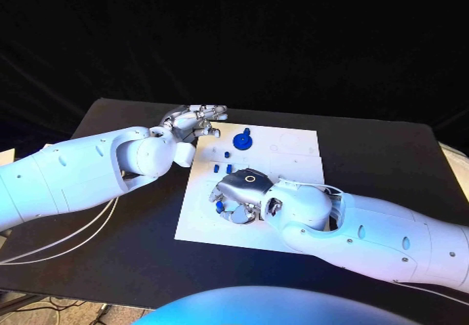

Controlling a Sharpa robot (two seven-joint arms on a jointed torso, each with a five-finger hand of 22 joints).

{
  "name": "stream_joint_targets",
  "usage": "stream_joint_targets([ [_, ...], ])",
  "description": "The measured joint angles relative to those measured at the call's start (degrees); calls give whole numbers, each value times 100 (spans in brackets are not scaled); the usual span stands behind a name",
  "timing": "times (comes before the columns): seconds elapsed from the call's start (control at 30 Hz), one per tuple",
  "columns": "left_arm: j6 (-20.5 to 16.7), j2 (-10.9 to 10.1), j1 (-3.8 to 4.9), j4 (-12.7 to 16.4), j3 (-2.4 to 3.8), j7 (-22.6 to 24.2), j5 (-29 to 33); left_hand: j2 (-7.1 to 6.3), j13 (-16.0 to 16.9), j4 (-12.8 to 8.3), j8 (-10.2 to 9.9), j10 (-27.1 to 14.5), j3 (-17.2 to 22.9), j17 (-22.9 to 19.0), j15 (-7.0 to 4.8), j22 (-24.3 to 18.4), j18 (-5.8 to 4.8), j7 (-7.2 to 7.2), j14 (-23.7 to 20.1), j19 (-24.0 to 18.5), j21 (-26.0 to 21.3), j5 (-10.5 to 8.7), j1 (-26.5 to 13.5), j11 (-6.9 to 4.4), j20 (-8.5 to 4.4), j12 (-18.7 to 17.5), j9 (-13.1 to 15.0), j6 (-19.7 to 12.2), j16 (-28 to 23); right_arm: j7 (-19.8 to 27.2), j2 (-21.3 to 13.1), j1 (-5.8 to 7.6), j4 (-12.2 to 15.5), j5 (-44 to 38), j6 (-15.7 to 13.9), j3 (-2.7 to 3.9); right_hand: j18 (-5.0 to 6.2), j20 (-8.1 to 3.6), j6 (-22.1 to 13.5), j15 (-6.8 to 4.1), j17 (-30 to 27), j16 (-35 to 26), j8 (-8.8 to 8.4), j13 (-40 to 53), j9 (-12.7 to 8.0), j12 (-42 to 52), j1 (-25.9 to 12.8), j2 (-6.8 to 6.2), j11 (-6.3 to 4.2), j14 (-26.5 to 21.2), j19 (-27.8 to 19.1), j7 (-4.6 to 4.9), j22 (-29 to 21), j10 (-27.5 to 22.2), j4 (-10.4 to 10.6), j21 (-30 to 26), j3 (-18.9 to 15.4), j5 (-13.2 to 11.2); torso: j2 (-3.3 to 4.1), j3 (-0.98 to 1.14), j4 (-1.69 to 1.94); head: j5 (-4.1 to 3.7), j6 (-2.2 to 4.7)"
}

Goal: Assemble the parts on the task board

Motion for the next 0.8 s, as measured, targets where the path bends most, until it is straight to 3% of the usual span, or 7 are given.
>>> stream_joint_targets([
  [0.23,1,-9,0,-4,0,-5,-3,0,0,0,0,0,0,0,0,0,0,0,0,0,0,0,0,0,0,0,0,0,0,15,-338,-8,255,20,-329,22,0,0,-44,0,-43,-35,0,16,0,154,6,-6,3,0,0,4,-39,-96,14,-25,-241,79,-2,8,-3,-19,15],
  [0.43,1,-11,-1,-14,0,-8,-5,0,0,0,0,0,0,-10,0,-7,0,0,0,0,0,0,0,0,0,0,0,0,0,16,-835,13,626,107,-701,105,0,0,-11,0,-88,-67,29,33,18,346,45,33,-31,0,0,36,-65,-61,27,-49,-338,168,-15,12,-18,-54,53],
  [0.53,2,-9,-1,-21,-1,-10,-5,0,0,0,0,0,0,-10,0,-7,0,0,0,0,0,0,0,0,0,0,0,0,0,11,-1159,77,839,226,-861,136,0,0,-11,0,-96,-67,29,36,18,442,46,34,-52,0,0,36,-65,53,43,-49,-387,191,-24,23,-32,-76,70],
  [0.67,3,-9,-2,-25,-2,-12,-6,0,0,0,0,0,0,-10,0,-6,0,0,0,0,0,0,0,0,0,0,0,0,0,-33,-1748,253,1088,587,-979,160,0,-21,135,-2,33,29,96,106,51,732,-5,83,-76,2,69,119,119,632,168,29,-482,234,-41,35,-63,-151,110],
  [0.73,3,-11,-2,-25,-3,-12,-6,0,0,0,0,0,0,-10,0,-6,0,0,0,0,0,0,0,0,0,0,0,0,0,-104,-2111,351,1162,883,-1015,170,0,-40,240,-44,328,292,165,193,72,923,-103,126,-83,38,232,93,439,988,289,219,-540,250,-52,38,-80,-204,130],
  [0.8,3,-13,-2,-21,-3,-12,-6,0,0,0,0,0,0,-10,0,-6,0,0,0,0,0,0,0,0,0,0,0,0,0,-200,-2407,406,1209,1158,-1037,167,-1,-89,319,-112,633,570,227,313,92,1115,-305,67,-177,23,378,32,749,1387,431,409,-662,383,-65,40,-100,-269,152],
])
